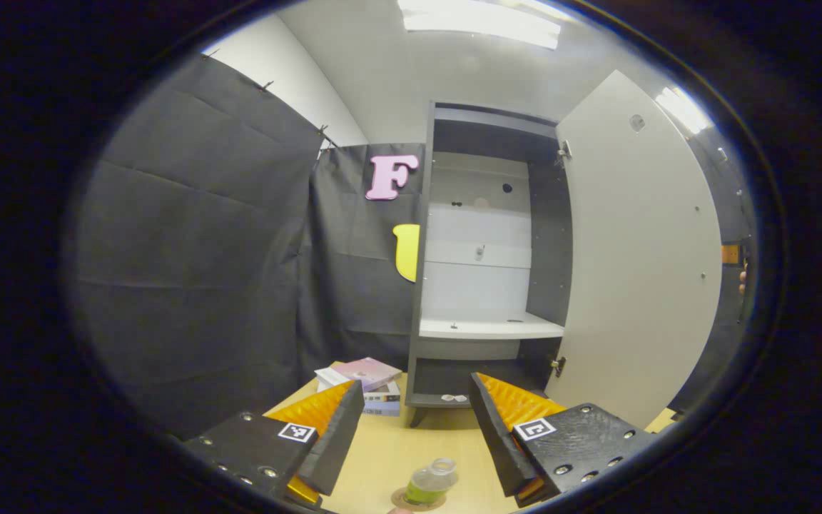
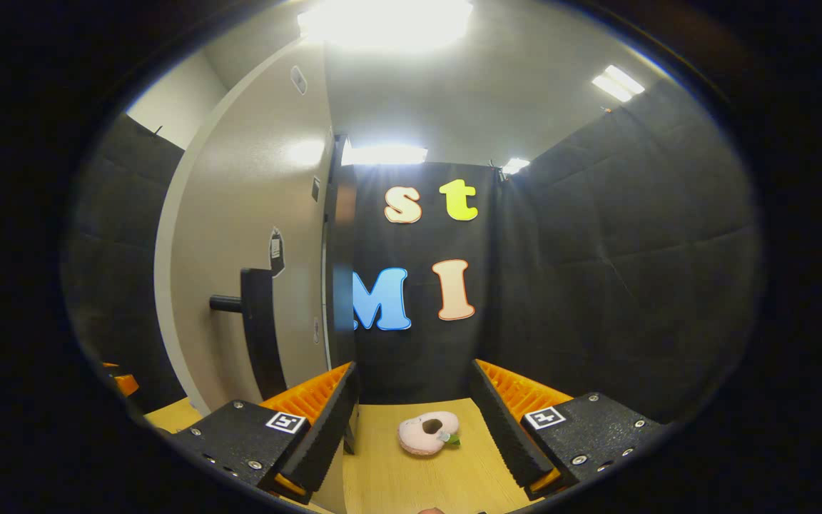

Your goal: Open the cabinet door with the right hand, grasp the bottle in the cabinet with the left hand and place it on the coaster, then close the cabinet door with the right hand.

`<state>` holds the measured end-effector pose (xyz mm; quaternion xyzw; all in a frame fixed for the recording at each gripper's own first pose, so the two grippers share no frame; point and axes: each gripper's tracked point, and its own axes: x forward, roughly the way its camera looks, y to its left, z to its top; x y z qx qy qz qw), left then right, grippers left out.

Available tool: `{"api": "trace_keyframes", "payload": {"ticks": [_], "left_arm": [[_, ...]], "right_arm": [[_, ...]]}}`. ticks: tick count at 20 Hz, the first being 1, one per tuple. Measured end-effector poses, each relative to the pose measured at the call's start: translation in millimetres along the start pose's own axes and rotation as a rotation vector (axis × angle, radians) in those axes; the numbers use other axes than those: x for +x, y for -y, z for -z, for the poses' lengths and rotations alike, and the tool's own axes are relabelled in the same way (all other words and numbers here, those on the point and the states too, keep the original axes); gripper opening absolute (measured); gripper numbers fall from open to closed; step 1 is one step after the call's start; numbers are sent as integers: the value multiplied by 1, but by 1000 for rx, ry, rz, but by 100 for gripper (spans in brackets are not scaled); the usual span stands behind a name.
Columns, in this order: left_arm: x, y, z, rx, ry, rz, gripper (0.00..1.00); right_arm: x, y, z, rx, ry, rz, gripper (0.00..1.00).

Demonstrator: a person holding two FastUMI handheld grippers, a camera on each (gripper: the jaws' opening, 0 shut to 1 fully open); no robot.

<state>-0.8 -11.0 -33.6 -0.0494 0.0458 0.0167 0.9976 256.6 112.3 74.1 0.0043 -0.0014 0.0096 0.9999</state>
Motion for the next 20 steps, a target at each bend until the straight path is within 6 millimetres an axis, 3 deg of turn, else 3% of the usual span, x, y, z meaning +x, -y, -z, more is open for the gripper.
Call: {"api": "trace_keyframes", "payload": {"ticks": [3,4,7,8,9,10,11,12,14,15,16,18,19,20], "left_arm": [[6,-28,-1,3,-1,-6,89],[11,-36,-2,4,3,-3,85],[22,-59,-1,-1,5,7,89],[26,-65,-1,-5,5,13,85],[29,-71,-1,-6,4,17,89],[32,-77,0,-6,3,21,85],[35,-83,0,-5,2,23,89],[37,-89,0,-7,2,25,85],[40,-99,1,-13,4,29,89],[42,-106,1,-12,4,28,89],[43,-113,3,-9,4,26,85],[44,-125,5,-1,3,23,85],[42,-133,5,4,2,20,85],[41,-141,5,9,2,13,85]], "right_arm": [[-5,-2,-3,-26,11,54,92],[-6,-6,-2,-20,0,60,92],[-11,-24,-1,6,-15,58,91],[-12,-33,-2,5,-15,53,91],[-14,-43,-2,0,-15,48,87],[-17,-51,-3,-8,-13,43,87],[-19,-60,-3,-17,-12,38,91],[-21,-68,-3,-24,-13,31,91],[-23,-87,-3,-23,-14,13,87],[-23,-99,-3,-19,-15,-2,91],[-23,-110,-3,-14,-16,-17,91],[-24,-133,-3,-14,-14,-42,91],[-24,-144,-4,-19,-13,-52,87],[-23,-153,-4,-26,-11,-61,91]]}}
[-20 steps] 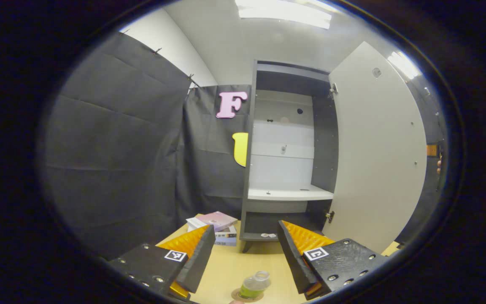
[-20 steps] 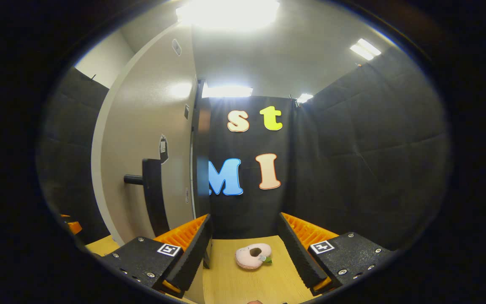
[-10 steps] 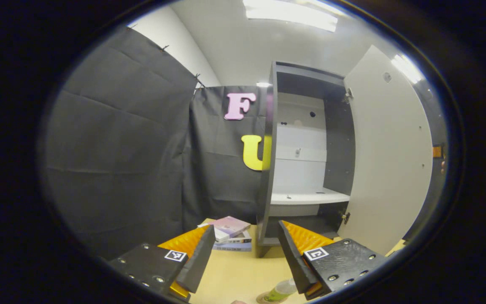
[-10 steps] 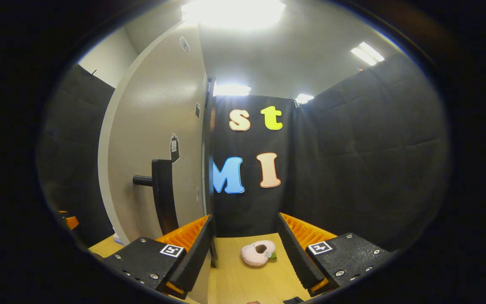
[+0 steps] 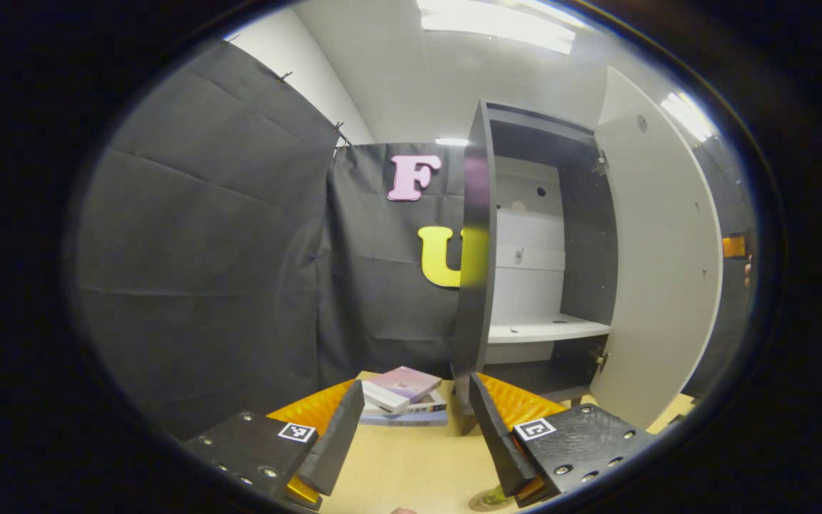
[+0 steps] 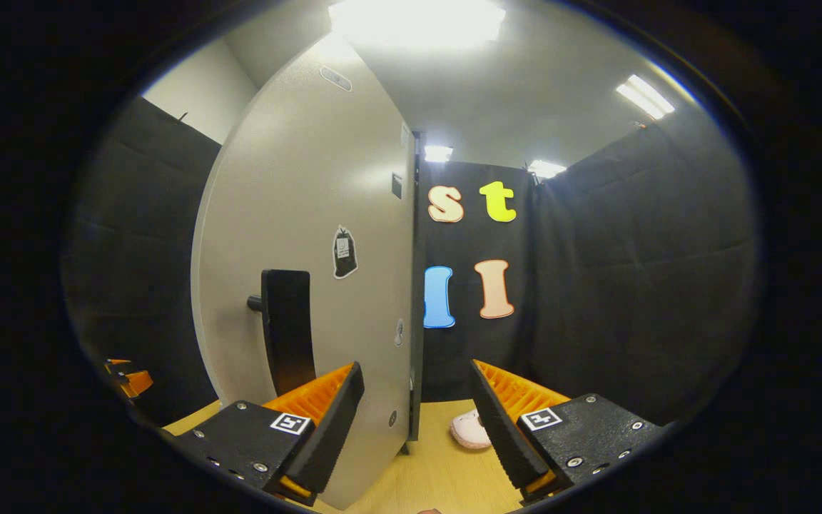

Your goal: Open the cabinet door with the right hand, grasp the bottle in the cabinet with the left hand and place it on the coaster, then close the cabinet door with the right hand.

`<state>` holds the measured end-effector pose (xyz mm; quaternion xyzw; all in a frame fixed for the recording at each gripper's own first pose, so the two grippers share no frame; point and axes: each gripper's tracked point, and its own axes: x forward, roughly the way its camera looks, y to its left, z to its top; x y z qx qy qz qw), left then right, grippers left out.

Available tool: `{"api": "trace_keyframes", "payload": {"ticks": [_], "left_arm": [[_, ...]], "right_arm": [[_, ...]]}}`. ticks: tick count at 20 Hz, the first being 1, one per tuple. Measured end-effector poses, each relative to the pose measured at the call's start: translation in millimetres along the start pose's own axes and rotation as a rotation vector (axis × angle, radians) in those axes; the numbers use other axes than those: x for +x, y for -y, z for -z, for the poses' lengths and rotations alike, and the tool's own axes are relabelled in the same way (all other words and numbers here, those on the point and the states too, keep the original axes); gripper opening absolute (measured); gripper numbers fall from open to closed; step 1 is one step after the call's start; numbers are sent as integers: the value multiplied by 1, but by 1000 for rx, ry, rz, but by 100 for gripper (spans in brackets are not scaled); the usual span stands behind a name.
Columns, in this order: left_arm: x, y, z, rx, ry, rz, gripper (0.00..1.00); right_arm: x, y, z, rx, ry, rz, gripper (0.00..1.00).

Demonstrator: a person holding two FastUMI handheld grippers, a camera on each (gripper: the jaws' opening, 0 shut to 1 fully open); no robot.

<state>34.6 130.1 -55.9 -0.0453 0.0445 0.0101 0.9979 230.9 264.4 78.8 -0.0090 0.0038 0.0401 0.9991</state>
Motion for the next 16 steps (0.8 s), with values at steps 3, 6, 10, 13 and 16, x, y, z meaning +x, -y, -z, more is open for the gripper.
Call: {"api": "trace_keyframes", "payload": {"ticks": [3,6,10,13,16], "left_arm": [[-3,-26,3,4,0,-25,85],[-8,-48,4,3,-3,-49,85],[-17,-77,5,13,-8,-91,89],[-20,-89,10,12,-19,-120,89],[-30,-107,9,13,-25,-144,85]], "right_arm": [[7,-27,-4,-27,16,-20,91],[20,-51,-3,-31,23,-47,92],[36,-85,-3,-26,28,-90,92],[49,-116,-3,-19,28,-142,93],[55,-137,4,-23,17,-167,93]]}}
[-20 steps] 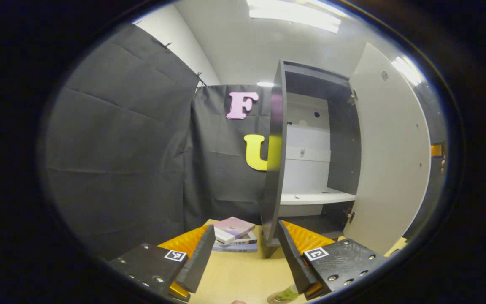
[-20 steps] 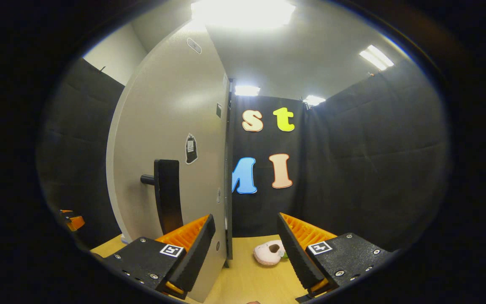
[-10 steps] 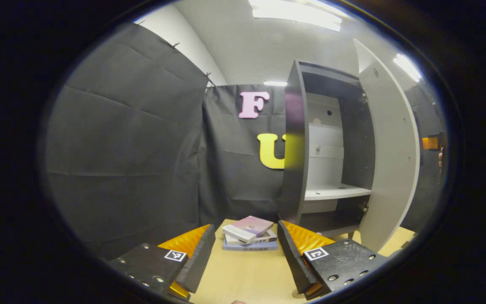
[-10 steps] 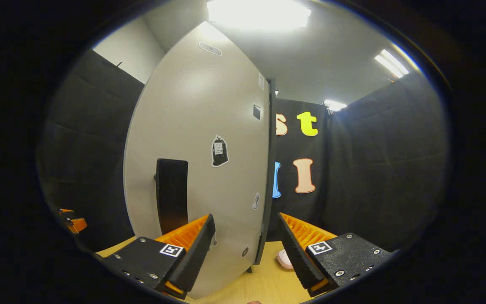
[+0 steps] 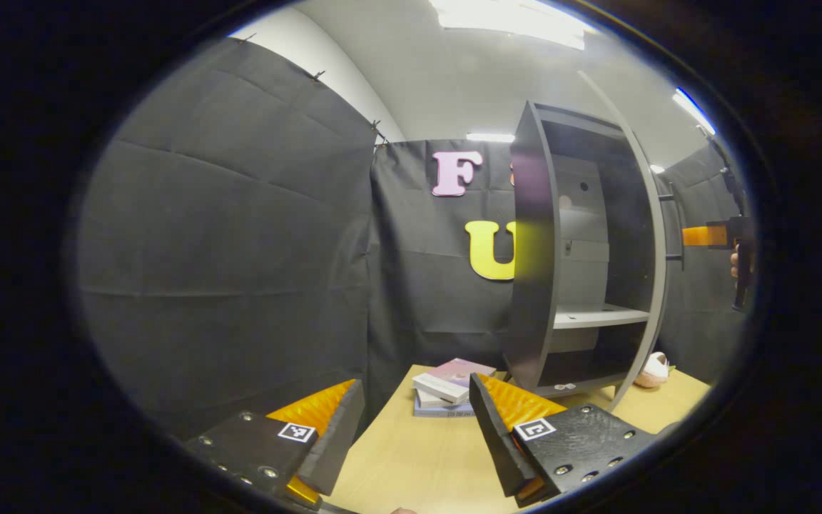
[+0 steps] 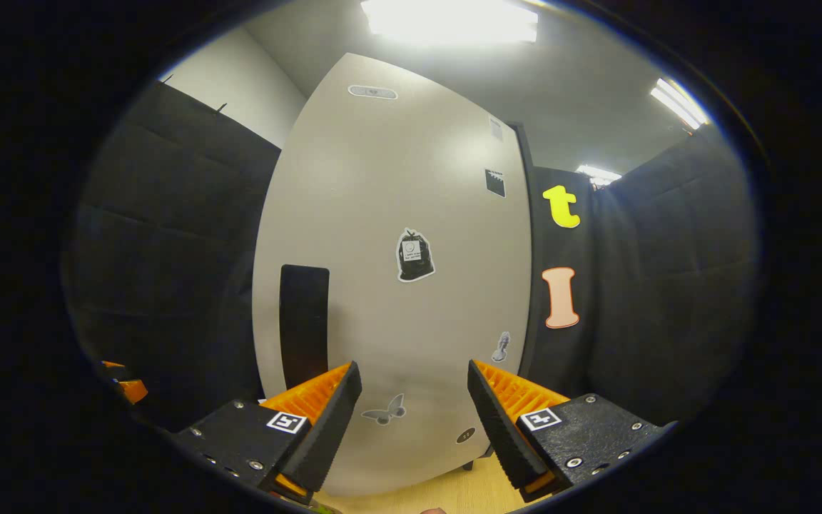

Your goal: Open the cabinet door with the right hand, grasp the bottle in the cabinet with the left hand and place it on the coaster, then close the cabinet door with the right hand.

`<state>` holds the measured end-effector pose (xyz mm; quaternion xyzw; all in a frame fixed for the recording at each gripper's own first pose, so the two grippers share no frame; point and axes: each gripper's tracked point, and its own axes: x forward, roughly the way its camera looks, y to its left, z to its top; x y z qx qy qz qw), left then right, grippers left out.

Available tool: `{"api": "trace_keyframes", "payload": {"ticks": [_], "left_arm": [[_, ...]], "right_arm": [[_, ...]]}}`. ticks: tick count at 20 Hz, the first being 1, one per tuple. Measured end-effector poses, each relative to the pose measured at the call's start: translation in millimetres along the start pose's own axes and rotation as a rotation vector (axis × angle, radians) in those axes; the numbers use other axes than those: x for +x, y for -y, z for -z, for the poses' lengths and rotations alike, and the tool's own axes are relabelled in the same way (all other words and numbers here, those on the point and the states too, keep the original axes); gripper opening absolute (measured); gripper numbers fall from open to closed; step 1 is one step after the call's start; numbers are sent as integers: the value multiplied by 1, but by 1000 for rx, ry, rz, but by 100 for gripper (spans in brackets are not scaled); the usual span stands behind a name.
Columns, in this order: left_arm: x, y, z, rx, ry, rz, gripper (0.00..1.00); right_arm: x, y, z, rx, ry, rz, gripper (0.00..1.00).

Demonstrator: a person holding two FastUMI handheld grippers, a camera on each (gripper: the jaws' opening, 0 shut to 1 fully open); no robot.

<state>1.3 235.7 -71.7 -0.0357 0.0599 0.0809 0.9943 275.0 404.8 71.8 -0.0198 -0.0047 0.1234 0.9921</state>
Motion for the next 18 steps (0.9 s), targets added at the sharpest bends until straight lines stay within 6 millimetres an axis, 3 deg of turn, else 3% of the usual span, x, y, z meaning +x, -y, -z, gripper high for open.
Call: {"api": "trace_keyframes", "payload": {"ticks": [1,5,7,13,18], "left_arm": [[-1,-3,0,1,0,-4,89],[-1,-9,-1,9,-3,-9,85],[1,-5,-2,5,-3,5,89],[9,21,-7,3,-1,52,85],[13,64,-17,9,10,63,89]], "right_arm": [[2,2,4,4,-5,-7,93],[3,1,10,23,-23,-11,93],[1,2,11,28,-31,1,93],[-24,19,17,13,-36,33,93],[-40,57,32,15,-44,28,93]]}}
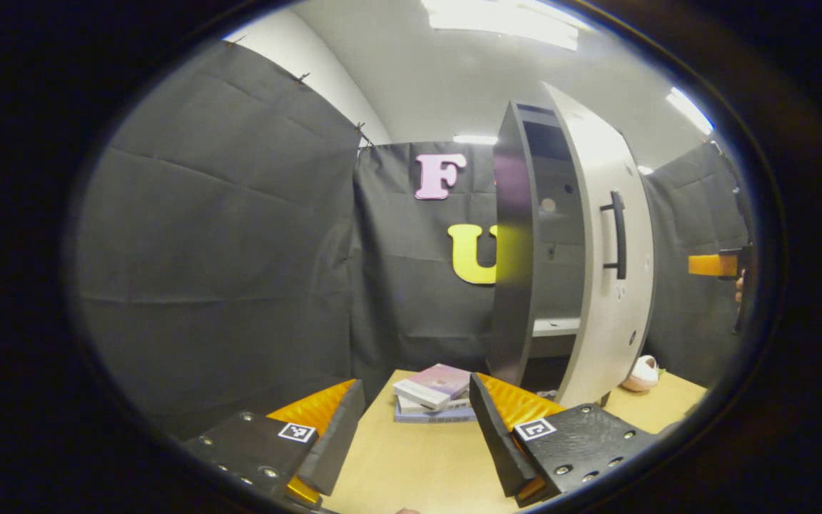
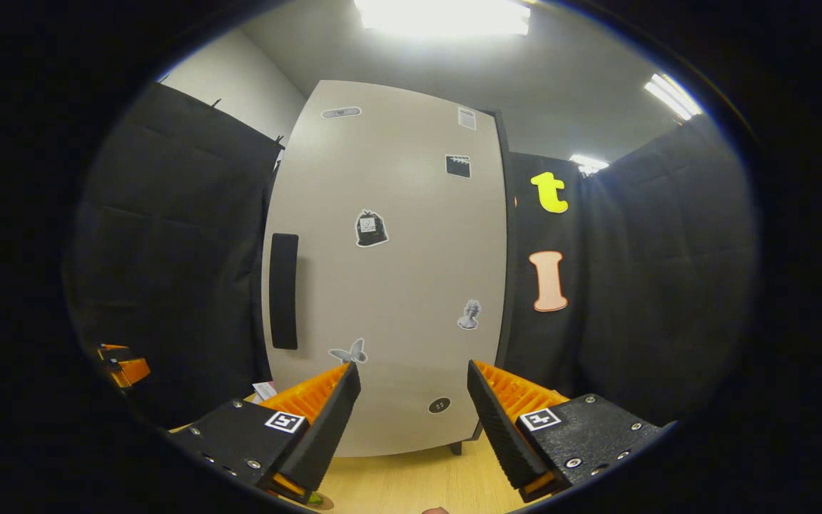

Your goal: Open the cabinet door with the right hand, grasp the bottle in the cabinet with the left hand and place it on the coaster, then close the cabinet door with the right hand.

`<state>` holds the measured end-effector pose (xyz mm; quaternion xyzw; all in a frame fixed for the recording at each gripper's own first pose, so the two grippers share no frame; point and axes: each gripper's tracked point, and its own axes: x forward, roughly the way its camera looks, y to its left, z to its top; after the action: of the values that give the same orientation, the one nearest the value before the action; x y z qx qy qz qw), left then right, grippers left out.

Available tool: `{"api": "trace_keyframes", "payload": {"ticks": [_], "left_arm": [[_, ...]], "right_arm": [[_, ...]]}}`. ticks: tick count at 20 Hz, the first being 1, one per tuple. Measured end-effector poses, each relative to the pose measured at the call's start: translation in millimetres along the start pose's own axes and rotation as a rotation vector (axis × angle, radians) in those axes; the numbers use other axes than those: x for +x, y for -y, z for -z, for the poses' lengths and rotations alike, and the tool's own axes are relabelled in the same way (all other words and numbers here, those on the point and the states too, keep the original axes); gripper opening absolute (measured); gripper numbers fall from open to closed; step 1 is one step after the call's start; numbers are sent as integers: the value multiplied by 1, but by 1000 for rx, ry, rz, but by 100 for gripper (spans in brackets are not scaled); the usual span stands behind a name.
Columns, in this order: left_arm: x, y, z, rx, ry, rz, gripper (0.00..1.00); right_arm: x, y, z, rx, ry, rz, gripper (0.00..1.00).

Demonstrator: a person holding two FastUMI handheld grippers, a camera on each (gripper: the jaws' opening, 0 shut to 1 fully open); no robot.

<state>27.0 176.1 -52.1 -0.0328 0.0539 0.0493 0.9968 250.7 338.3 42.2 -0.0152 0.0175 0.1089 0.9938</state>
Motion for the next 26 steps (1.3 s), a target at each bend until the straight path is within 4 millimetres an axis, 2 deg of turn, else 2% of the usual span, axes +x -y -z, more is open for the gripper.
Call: {"api": "trace_keyframes", "payload": {"ticks": [2,3,6,7,8,9,11,13,17,18,23,25,26], "left_arm": [[1,21,-6,6,5,6,85],[1,32,-8,11,8,9,89],[1,67,-14,16,14,31,89],[2,79,-16,14,12,40,85],[3,89,-16,13,12,48,85],[3,99,-18,13,14,55,89],[6,120,-22,23,22,67,85],[8,138,-26,39,30,78,89],[6,175,-32,55,41,103,85],[3,184,-35,55,39,109,89],[-4,211,-44,66,31,123,89],[-5,215,-48,69,33,126,85],[-5,217,-50,71,33,125,89]], "right_arm": [[-5,18,2,6,1,1,93],[-7,26,3,9,3,1,93],[-13,52,7,23,2,2,93],[-15,61,8,25,2,6,93],[-18,69,10,27,2,10,93],[-20,78,11,29,2,14,93],[-25,96,13,30,4,25,94],[-29,114,15,33,3,36,94],[-38,146,22,54,-1,62,93],[-39,152,25,61,-3,68,93],[-47,179,40,71,-12,101,93],[-51,184,44,70,-12,109,93],[-52,185,46,72,-15,111,93]]}}
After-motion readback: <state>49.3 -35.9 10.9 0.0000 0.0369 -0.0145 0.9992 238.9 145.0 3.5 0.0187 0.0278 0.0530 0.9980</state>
